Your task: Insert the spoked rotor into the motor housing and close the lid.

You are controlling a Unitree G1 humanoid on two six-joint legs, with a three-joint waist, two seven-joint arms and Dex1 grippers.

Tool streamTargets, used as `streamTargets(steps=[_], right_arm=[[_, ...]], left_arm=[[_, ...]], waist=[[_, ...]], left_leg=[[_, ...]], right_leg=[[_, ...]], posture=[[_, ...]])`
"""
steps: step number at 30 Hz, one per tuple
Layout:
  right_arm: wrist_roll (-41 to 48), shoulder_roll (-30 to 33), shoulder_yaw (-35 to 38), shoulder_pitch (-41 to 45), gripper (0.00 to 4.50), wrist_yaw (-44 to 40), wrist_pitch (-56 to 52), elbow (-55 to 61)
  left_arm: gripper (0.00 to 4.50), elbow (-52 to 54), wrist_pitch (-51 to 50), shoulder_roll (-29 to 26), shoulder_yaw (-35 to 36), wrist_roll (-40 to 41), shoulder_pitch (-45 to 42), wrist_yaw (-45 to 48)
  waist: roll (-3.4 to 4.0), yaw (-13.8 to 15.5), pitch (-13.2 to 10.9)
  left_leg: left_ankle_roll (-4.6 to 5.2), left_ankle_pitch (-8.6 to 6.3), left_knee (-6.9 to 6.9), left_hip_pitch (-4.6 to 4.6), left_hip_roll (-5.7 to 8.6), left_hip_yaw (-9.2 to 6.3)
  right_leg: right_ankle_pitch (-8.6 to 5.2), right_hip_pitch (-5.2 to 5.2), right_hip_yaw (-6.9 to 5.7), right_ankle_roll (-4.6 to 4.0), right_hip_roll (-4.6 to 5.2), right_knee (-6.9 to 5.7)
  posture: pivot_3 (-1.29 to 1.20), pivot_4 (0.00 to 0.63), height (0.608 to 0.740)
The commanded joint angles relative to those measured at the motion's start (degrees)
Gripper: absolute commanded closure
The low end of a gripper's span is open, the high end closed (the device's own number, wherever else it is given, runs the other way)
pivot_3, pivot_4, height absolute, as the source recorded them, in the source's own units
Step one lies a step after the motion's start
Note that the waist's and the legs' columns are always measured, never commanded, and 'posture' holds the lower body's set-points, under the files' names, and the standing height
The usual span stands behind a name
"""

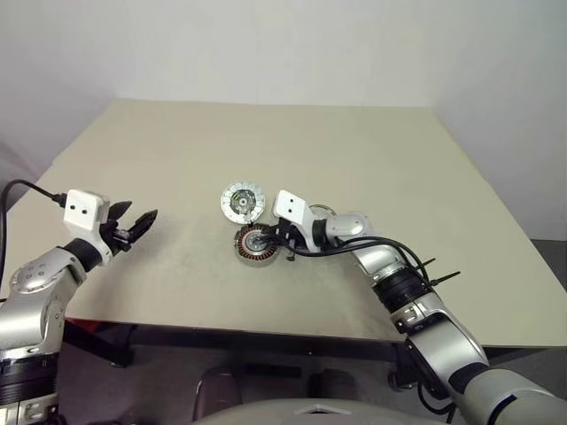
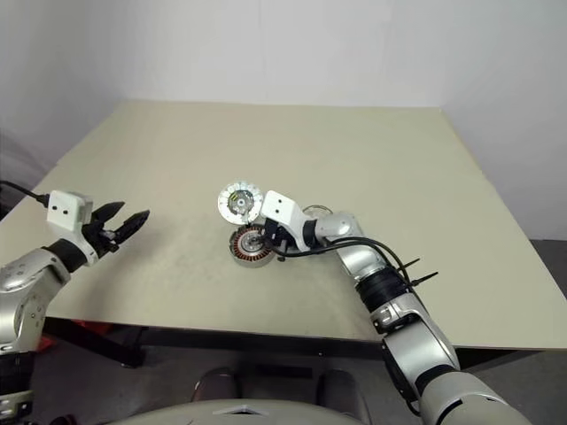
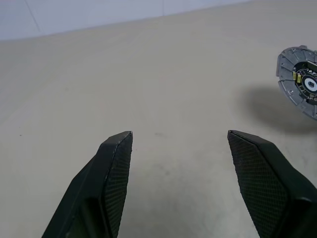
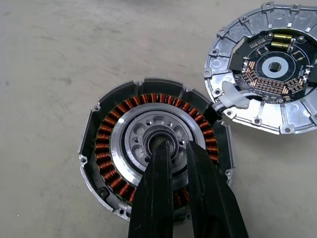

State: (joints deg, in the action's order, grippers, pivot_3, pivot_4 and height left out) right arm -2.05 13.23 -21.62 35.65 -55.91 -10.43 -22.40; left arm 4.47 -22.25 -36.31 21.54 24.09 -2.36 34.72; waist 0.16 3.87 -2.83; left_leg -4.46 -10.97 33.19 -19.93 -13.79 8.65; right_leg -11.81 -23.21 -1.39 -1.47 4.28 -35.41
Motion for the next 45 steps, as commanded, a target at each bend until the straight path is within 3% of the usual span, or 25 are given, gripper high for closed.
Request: streamTargets(steps=[1, 30, 45], right_arm=[[0.2, -1.01, -0.25, 0.21, 4.0, 0.32, 0.49, -0.23], [-0.65, -4.43, 0.88, 4.18, 4.0, 3.02, 4.82, -9.95], [2.57, 4.14, 2.99, 0.04, 4.0, -1.66, -1.06, 4.95]], left_arm=[[1.26, 2.03, 0.64, -1.37, 2.23, 0.38, -0.39, -0.01], [1.26, 3.46, 0.69, -0.64, 1.27, -0.03, 0.66, -0.59], [1.26, 2.81, 1.16, -0.11, 0.76, -0.48, 0.3, -0.41]], waist=[[0.0, 0.0, 0.0], [-0.13, 0.01, 0.08], [-0.14, 0.0, 0.06]], left_leg=[[0.0, 0.0, 0.0, 0.0, 0.0, 0.0], [0.0, 0.0, 0.0, 0.05, 0.0, 0.0], [0.0, 0.0, -0.01, -0.02, -0.01, -0.01]], right_leg=[[0.0, 0.0, 0.0, 0.0, 0.0, -0.01], [0.0, 0.01, 0.01, -0.01, 0.0, -0.06], [-0.01, 0.0, -0.01, -0.01, 0.0, 0.03]], posture=[[0.0, 0.0, 0.74], [0.0, 0.0, 0.74], [0.0, 0.0, 0.74]])
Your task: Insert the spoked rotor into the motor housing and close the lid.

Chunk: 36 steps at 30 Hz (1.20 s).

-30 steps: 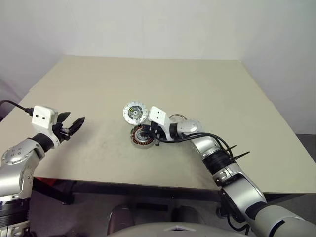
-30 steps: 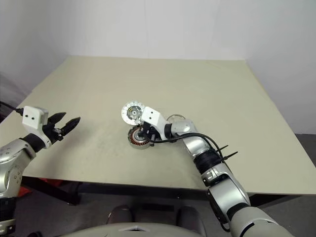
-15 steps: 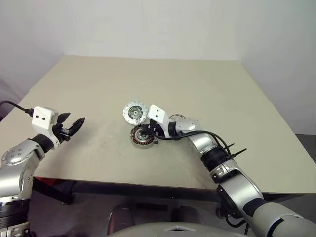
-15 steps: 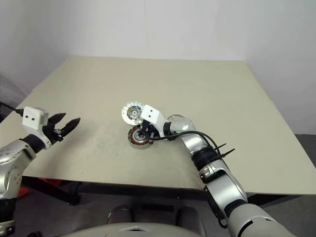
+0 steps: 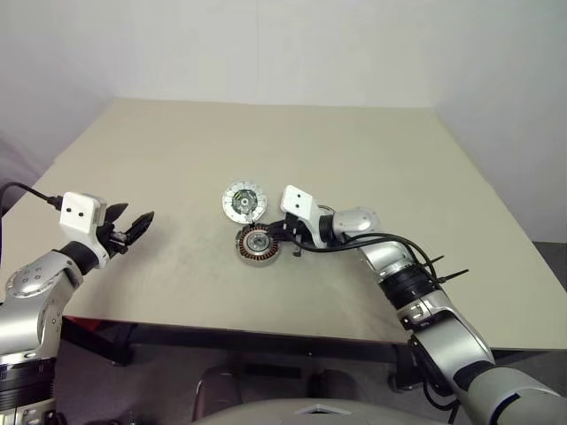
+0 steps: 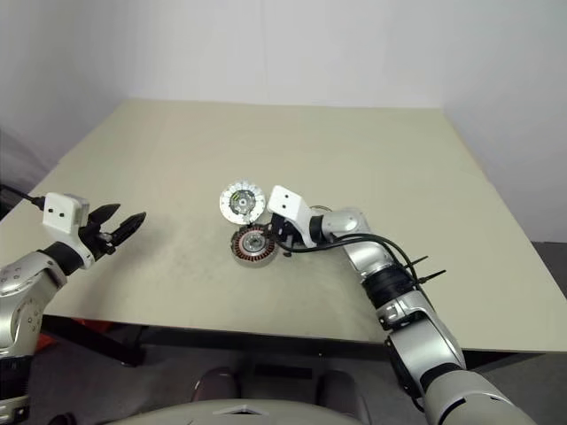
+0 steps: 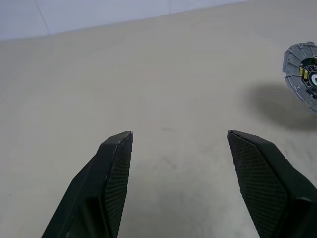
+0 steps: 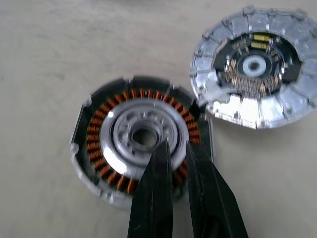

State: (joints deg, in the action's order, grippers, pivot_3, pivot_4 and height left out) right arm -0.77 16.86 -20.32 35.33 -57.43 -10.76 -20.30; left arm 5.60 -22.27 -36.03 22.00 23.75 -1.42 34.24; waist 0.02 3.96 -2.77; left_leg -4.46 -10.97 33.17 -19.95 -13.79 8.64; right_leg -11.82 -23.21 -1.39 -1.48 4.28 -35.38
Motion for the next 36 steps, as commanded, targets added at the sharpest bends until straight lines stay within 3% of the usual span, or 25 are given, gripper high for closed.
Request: streamTargets(steps=[1, 36], right_arm=[[1.25, 0.7, 1.64, 0.25, 4.0, 0.0, -0.79, 2.76], [0.53, -3.24, -0.1, 0.44, 4.0, 1.18, -0.13, 0.2]], left_arm=[[1.26, 1.57, 1.21, -0.38, 0.24, -0.19, -0.75, 0.09], [1.26, 1.39, 1.26, -1.13, 1.42, -0.39, -0.75, -0.01]], waist=[[0.0, -0.14, 0.0], [0.0, -0.08, 0.0]], left_leg=[[0.0, 0.0, 0.0, 0.01, 0.0, 0.0], [0.0, 0.0, -0.01, 0.02, 0.01, 0.0]], right_leg=[[0.0, 0.0, 0.01, 0.0, 0.0, -0.01], [-0.01, -0.01, 0.01, -0.01, 0.0, -0.01]], posture=[[0.0, 0.0, 0.74], [0.0, 0.0, 0.74]])
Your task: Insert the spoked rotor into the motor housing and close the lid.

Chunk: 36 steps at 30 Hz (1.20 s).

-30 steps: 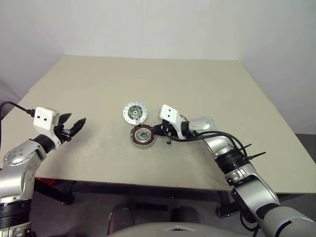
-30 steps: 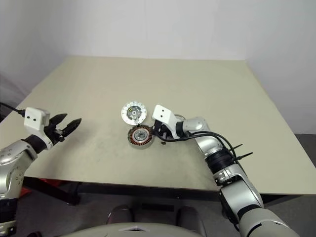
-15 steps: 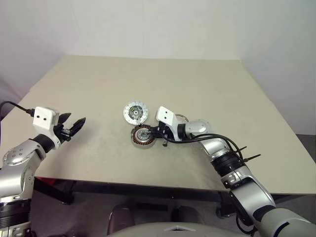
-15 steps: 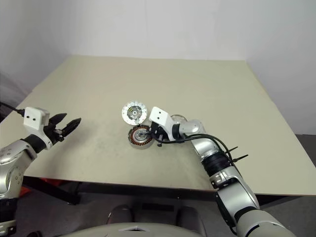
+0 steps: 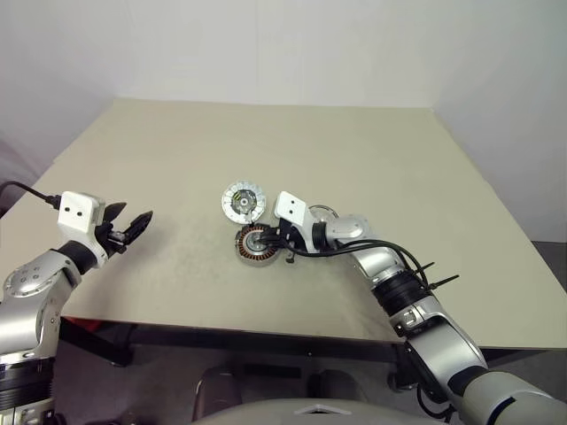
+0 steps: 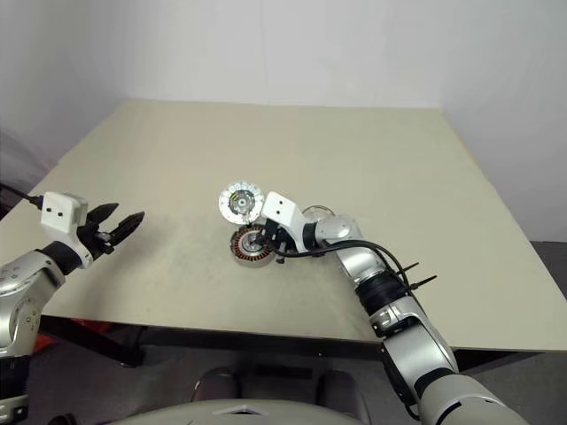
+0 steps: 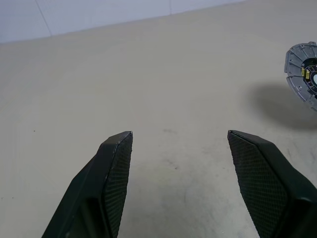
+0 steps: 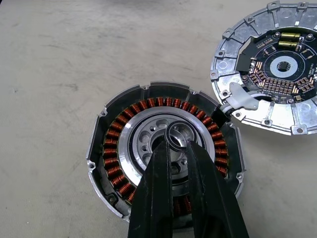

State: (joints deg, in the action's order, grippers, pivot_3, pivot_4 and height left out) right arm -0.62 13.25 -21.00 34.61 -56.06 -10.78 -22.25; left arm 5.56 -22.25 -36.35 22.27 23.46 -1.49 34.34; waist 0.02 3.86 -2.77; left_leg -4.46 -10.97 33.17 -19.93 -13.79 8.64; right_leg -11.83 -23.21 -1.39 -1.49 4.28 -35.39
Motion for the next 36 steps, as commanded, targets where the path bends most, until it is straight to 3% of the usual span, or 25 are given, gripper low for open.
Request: streamTargets(steps=[1, 10, 25, 36], right_arm=[[0.52, 0.61, 0.71, 1.29, 4.0, -0.4, -0.23, 2.58], [3.21, 1.24, 2.52, 3.64, 4.0, -1.43, -2.67, 7.12], [-0.11, -4.99, 0.84, 7.05, 4.0, 1.62, 4.72, -9.7], [-0.29, -4.92, 0.94, 6.97, 4.0, 1.02, 5.99, -10.57]], left_arm=[[1.26, 1.28, 1.28, -0.71, 0.96, -0.16, -0.92, -0.16], [1.26, 0.2, 1.78, -0.41, 0.31, -0.35, -1.77, 0.04], [1.26, 0.91, 1.63, -0.69, 0.98, -0.41, -0.95, 0.1], [1.26, 1.11, 1.62, -0.9, 1.64, -0.36, -0.49, -0.2]], waist=[[0.0, 0.01, 0.0], [0.0, 0.01, 0.0], [0.01, 0.01, -0.01], [0.01, 0.02, -0.01]], left_leg=[[0.0, 0.0, 0.0, 0.0, 0.0, 0.0], [0.0, 0.0, 0.0, -0.01, -0.01, 0.0], [0.0, 0.0, 0.0, -0.05, 0.0, 0.0], [0.0, 0.0, 0.0, -0.05, -0.01, 0.0]], right_leg=[[0.0, 0.0, 0.0, 0.0, 0.0, 0.0], [0.0, -0.02, 0.0, 0.0, -0.01, 0.0], [0.0, -0.06, 0.0, -0.01, 0.0, 0.0], [-0.01, -0.06, -0.01, -0.02, 0.0, -0.01]], posture=[[0.0, 0.0, 0.74], [0.0, 0.0, 0.74], [0.0, 0.0, 0.74], [0.0, 0.0, 0.74]])
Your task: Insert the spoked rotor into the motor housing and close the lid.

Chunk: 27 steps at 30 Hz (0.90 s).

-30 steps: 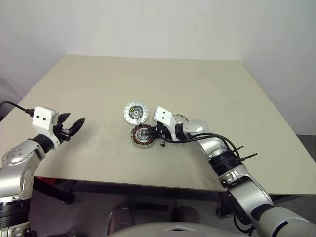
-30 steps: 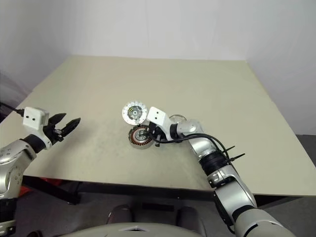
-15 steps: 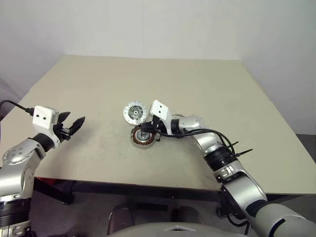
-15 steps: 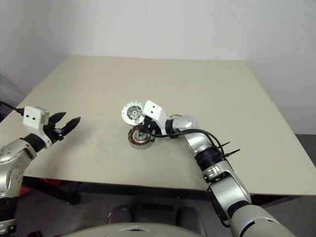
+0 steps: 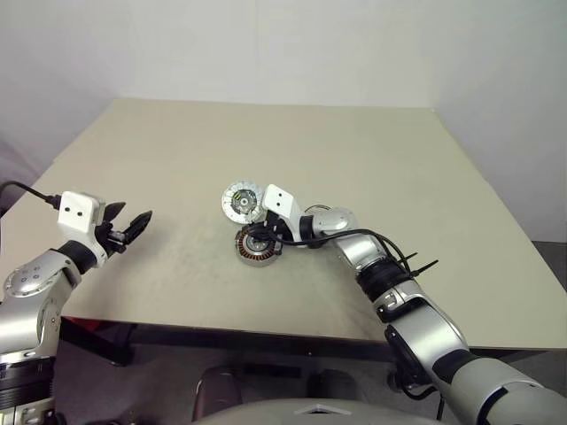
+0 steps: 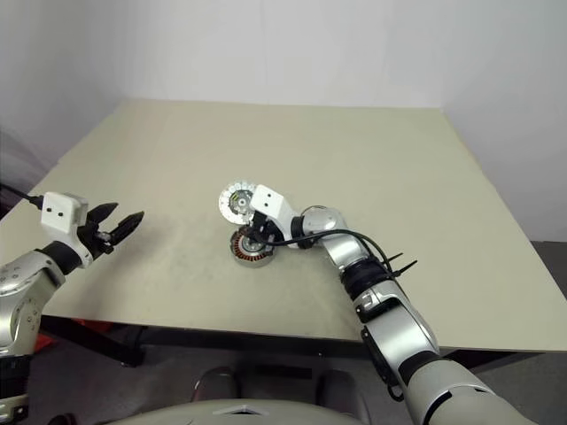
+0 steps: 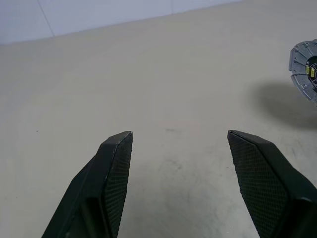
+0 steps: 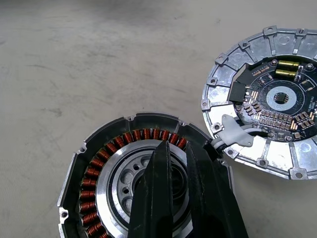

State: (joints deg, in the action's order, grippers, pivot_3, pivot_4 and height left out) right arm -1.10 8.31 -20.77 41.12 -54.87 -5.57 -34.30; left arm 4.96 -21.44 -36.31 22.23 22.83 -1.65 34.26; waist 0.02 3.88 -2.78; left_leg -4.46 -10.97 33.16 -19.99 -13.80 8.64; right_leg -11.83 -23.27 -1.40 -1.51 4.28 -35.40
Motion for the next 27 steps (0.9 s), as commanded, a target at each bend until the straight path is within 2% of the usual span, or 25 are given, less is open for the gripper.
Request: streamTargets(steps=[1, 8, 18, 27], right_arm=[[0.23, 0.13, 0.67, 0.08, 4.0, -0.21, 0.58, 1.86], [-0.12, 2.45, 0.72, -3.56, 4.0, 0.07, -1.5, 4.4], [1.6, 4.08, 1.83, -3.15, 4.0, -0.62, -3.33, 8.01], [-0.11, 3.34, 1.71, 1.24, 4.0, 0.66, 0.51, 0.92]], left_arm=[[1.26, 1.72, 0.76, -0.97, 1.69, 0.28, -0.36, -0.14], [1.26, 1.45, 0.95, -1.23, 1.69, 0.14, -0.62, 0.05], [1.26, 0.03, 1.36, -1.94, 1.62, 0.05, -1.7, 0.47], [1.26, -0.04, 1.57, -1.58, 1.06, -0.11, -1.98, 0.38]], waist=[[0.0, 0.01, 0.0], [-0.01, 0.03, 0.01], [-0.02, 0.02, 0.01], [-0.01, 0.01, 0.01]], left_leg=[[0.0, 0.0, 0.0, 0.0, 0.0, 0.0], [0.0, 0.0, 0.0, 0.02, 0.01, 0.0], [0.0, 0.0, 0.0, 0.1, 0.01, -0.01], [0.0, 0.0, 0.0, 0.02, 0.0, 0.0]], right_leg=[[0.0, 0.0, 0.0, 0.0, 0.0, 0.0], [0.0, 0.03, 0.0, 0.0, 0.0, 0.0], [0.0, 0.08, 0.02, 0.0, 0.0, -0.04], [-0.01, 0.01, 0.0, -0.01, 0.0, -0.02]], posture=[[0.0, 0.0, 0.74], [0.0, 0.0, 0.74], [0.0, 0.0, 0.74], [0.0, 0.0, 0.74]])
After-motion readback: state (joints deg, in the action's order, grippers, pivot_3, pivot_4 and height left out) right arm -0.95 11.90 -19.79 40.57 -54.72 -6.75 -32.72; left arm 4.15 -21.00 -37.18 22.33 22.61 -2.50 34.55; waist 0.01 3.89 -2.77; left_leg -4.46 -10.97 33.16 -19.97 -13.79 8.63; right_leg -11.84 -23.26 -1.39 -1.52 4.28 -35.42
